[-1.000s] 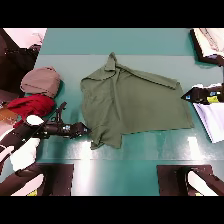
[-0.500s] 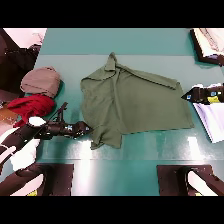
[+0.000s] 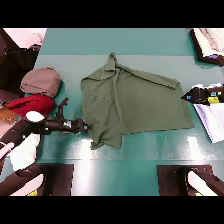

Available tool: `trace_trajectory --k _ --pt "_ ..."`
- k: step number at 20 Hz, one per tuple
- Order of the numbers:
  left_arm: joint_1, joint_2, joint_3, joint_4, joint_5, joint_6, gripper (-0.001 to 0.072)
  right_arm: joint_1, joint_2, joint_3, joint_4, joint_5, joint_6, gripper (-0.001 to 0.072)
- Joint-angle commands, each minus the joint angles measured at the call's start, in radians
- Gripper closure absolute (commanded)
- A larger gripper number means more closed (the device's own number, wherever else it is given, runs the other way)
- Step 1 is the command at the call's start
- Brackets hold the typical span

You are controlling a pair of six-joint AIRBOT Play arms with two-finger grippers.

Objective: Fold the shirts.

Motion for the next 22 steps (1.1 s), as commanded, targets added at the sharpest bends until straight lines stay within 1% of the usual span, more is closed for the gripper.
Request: trace_trajectory --k 1,3,6,9,11,14,17,20,22 --pt "0.089 0.001 0.176 0.181 -0.109 -0.026 0.068 -0.024 0.001 0.0 -0.008 0.065 0.0 0.0261" --pt "0.195 0.001 0.298 0.286 -0.158 -0.047 0.068 -0.081 0.001 -0.001 -0.009 0.095 -0.016 0.0261" --pt "0.316 0.001 0.389 0.322 -0.187 -0.051 0.0679 -0.214 0.0 -0.027 -0.008 0.121 -0.032 0.0262" --pt "0.332 0.001 0.39 0.336 -0.196 -0.045 0.0679 -0.349 -0.001 -0.173 -0.006 0.089 -0.06 0.0261" --pt "0.332 0.001 0.39 0.336 -0.196 -0.043 0.0679 -0.396 -0.021 -0.285 -0.003 0.07 -0.067 0.0261" --pt "0.332 0.001 0.39 0.336 -0.198 -0.043 0.0679 -0.375 -0.083 -0.42 0.002 0.066 -0.093 0.0261" --pt "0.332 0.001 0.39 0.336 -0.198 -0.043 0.0679 -0.298 -0.122 -0.509 0.004 0.011 -0.093 0.0261" --pt "0.332 0.001 0.39 0.336 -0.198 -0.043 0.0679 -0.22 -0.147 -0.55 0.012 -0.024 -0.092 0.0261" --pt "0.332 0.001 0.39 0.336 -0.197 -0.043 0.0679 -0.177 -0.166 -0.555 0.056 -0.027 -0.092 0.0261"
